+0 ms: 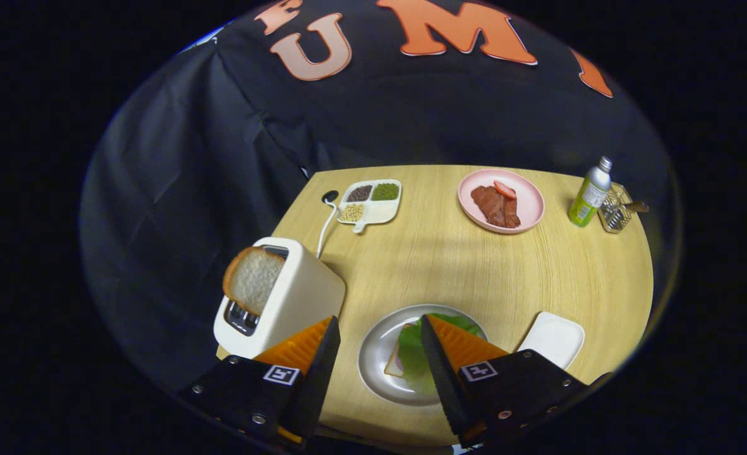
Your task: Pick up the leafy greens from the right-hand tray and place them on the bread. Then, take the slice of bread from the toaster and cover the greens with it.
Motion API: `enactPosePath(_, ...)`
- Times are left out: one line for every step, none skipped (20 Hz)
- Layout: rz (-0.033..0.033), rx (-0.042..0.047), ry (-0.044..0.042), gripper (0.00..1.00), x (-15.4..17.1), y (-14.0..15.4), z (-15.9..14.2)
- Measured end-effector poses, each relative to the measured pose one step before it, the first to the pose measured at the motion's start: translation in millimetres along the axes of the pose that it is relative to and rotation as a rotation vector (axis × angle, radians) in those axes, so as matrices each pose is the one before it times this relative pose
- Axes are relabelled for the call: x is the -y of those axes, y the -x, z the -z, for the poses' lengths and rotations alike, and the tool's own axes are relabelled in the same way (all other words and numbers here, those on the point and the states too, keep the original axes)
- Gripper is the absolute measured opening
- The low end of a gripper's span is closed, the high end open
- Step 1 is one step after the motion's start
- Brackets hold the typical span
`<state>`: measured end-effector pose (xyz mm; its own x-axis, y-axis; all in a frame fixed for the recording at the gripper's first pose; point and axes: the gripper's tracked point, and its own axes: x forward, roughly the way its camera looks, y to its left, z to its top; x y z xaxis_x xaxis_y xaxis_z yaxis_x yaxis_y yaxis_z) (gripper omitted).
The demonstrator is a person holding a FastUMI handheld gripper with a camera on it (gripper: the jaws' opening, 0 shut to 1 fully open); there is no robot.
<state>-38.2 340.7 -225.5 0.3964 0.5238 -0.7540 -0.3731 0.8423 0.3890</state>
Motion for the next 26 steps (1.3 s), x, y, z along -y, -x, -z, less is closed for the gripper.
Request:
enactPosePath(-0.01562, 0.0053, 0.00859, 0.84, -12.33, -0.17, -8.57)
enactPosePath(-0.00684, -0.00024, 0.01423, 0.87, -9.86, 2.62, -7.3)
enactPosePath(-0.0033, -0.00019, 0.01943, 0.9, -10.39, -1.9, -6.8)
enactPosePath(0.00643, -0.00742, 0.02245, 0.91, -7.13, -2.17, -2.88)
enactPosePath(-0.00036, -0.00941, 0.01985, 0.93, -9.66, -1.74, -4.08)
enactPosePath(0.00103, -0.01234, 0.01457, 0.93, -9.33, -2.15, -2.65)
enactPosePath(-0.00524, -0.01089, 0.01064, 0.93, -11.03, -4.44, -2.91)
enactPosePath(0.0002, -0.00591, 0.00324, 0.93, -9.04, -3.25, -4.2)
enactPosePath(-0.00854, -0.00407, 0.00012, 0.93, -10.94, -4.69, -3.16)
enactPosePath(-0.00457, -0.01352, 0.00146, 0.93, -9.14, -3.93, -2.88)
enactPosePath(-0.00408, -0.01623, 0.00341, 0.93, -8.66, -3.53, -0.36)
enactPosePath(0.00314, -0.01254, 0.00591, 0.93, -6.79, -4.25, -1.95)
enactPosePath(0.00826, -0.01271, 0.00176, 0.92, -5.19, -3.81, -2.4)
enactPosePath(0.00632, -0.01322, -0.00067, 0.92, -4.4, -4.64, -3.63)
enactPosePath(0.01131, -0.01555, -0.00089, 0.92, -3.76, -4.2, -1.16)
enactPosePath(0.00595, -0.0144, 0.001, 0.92, -4.06, -4.37, -2.46)
enactPosePath(0.00852, -0.01459, 0.00309, 0.89, -3.64, -4.2, -0.84)
enactPosePath(0.01041, -0.01957, 0.00769, 0.88, -2.45, -5.49, -0.7)
enactPosePath(0.02035, -0.01458, 0.00562, 0.86, -0.28, -5.34, -1.96)
enactPosePath(0.01761, -0.0154, 0.00791, 0.85, -0.59, -4.93, 2.04)
enactPosePath(0.02044, -0.0209, 0.00369, 0.83, 1.76, -5.41, 2.74)
enactPosePath(0.00893, -0.02033, 0.00343, 0.82, -1.42, -5.05, 3.65)
enactPosePath(0.0145, -0.0315, 0.00119, 0.78, -1.55, -3.77, 6.39)
enactPosePath(0.01972, -0.01027, -0.01134, 0.77, 1.75, -4.56, 2.7)
enactPosePath(0.01709, -0.00666, -0.00873, 0.74, 3.05, -3.69, -0.31)
enactPosePath(0.00568, -0.01223, -0.00934, 0.71, 0.7, -2.84, 3.48)
